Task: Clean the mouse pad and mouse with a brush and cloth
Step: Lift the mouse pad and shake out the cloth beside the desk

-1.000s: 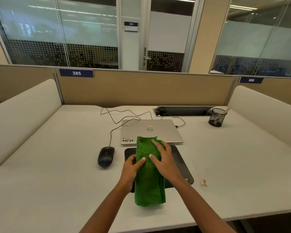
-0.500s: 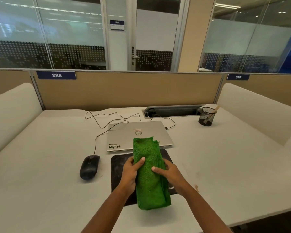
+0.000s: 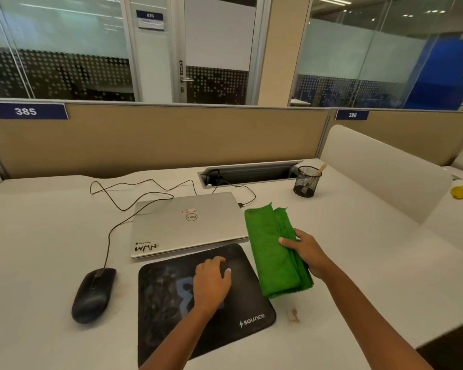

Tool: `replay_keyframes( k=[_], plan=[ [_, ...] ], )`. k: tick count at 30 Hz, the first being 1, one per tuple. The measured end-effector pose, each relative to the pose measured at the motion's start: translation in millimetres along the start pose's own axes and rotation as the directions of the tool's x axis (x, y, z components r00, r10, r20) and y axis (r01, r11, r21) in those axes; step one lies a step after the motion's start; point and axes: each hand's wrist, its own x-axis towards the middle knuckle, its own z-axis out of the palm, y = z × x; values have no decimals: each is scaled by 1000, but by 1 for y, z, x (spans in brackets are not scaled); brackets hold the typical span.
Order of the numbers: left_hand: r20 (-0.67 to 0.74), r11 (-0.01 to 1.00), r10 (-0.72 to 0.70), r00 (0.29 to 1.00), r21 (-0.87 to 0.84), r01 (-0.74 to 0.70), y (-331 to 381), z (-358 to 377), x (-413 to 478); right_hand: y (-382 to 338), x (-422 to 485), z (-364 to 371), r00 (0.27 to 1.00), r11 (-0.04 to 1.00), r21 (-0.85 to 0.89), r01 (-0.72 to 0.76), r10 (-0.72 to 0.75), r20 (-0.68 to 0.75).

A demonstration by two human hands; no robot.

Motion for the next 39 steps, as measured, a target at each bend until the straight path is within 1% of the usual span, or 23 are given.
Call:
replay_keyframes(
  k=[1,2,4,7,11,15,20,21,23,24,25,27,28,31,32,34,36,39],
  plan=[
    [-7,988,30,1000,150,-29,0,3,-1,0,7,-8,1000,1000,-12,-10,10,-13],
    [-9,966,51,999,254,-47,0,6,0,0,13,-15,1000,999,-30,-23,22,-20],
    [-5,935,48,999,352,-43,0,13,3,0,25,-28,999,996,-81,-49,47,-22],
    [13,906,18,1000,423,-22,1,21,5,5,41,-44,995,982,-163,-96,96,-5],
    [7,901,-10,1000,434,6,-1,28,9,15,57,-60,991,956,-263,-133,137,-2],
    [-9,898,-36,999,439,36,-1,33,7,32,65,-66,987,917,-363,-163,150,-63],
    [-32,898,-28,999,437,39,0,32,4,45,64,-65,985,796,-582,-166,100,-144],
    [-33,899,-33,999,436,45,1,32,3,44,62,-64,984,742,-650,-167,89,-152],
    [-42,895,-46,998,441,60,1,30,-1,40,55,-60,979,594,-783,-185,39,-202],
    [-50,893,-55,997,444,71,0,27,-4,38,51,-56,975,547,-819,-175,-20,-221],
    [-60,892,-64,996,445,84,-2,24,-6,36,46,-51,970,532,-836,-135,-99,-220],
    [-80,888,-83,993,447,110,-7,15,-11,32,37,-36,957,569,-822,-5,-236,-169],
    [-91,886,-96,991,445,126,-11,10,-14,31,33,-26,954,592,-804,60,-270,-127],
    [-144,882,-152,978,426,200,-24,-7,-21,32,15,8,961,678,-704,211,-277,22],
    [-164,880,-174,971,417,228,-30,-12,-23,33,10,20,964,704,-670,235,-260,65],
    [-205,869,-217,955,405,284,-40,-23,-27,35,0,42,966,718,-647,255,-216,141],
    [-253,859,-256,933,383,339,-50,-33,-32,39,-6,61,967,696,-671,256,-179,183],
    [-313,846,-314,896,337,414,-62,-47,-37,42,-12,80,973,660,-716,226,-125,192]
  ],
)
